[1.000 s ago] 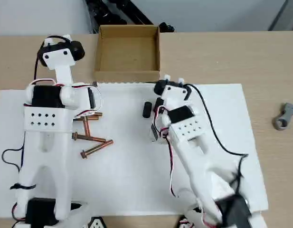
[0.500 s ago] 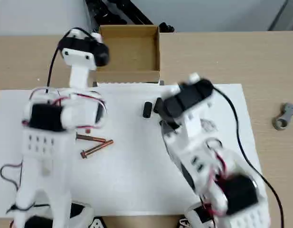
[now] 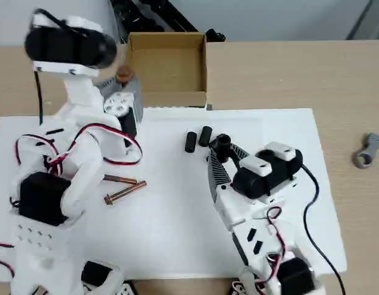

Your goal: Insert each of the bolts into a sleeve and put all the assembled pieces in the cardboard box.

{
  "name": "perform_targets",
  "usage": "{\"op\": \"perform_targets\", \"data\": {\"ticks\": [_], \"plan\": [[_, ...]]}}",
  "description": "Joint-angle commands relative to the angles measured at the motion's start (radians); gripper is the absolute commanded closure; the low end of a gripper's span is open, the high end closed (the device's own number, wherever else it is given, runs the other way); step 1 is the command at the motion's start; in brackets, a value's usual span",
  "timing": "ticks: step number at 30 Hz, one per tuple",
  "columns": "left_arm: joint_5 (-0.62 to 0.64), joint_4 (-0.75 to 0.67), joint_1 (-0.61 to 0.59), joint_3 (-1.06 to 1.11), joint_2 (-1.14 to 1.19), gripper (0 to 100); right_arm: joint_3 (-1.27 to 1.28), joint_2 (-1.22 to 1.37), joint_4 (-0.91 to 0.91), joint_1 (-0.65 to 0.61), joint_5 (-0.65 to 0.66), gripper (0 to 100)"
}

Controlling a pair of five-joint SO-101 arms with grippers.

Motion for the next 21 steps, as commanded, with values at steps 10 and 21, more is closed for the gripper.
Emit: {"op": "perform_targets", "data": {"ticks": [10,21], "plan": [[0.060,-0.152,0.288,-0.010,0.112,100,0.245,-0.076,-0.292,-0.130,-0.025,98.8],[0.058,0.002,0.328,-0.030,0.118,100,0.290,-0.076,-0.329,-0.171,-0.017,98.9]]}}
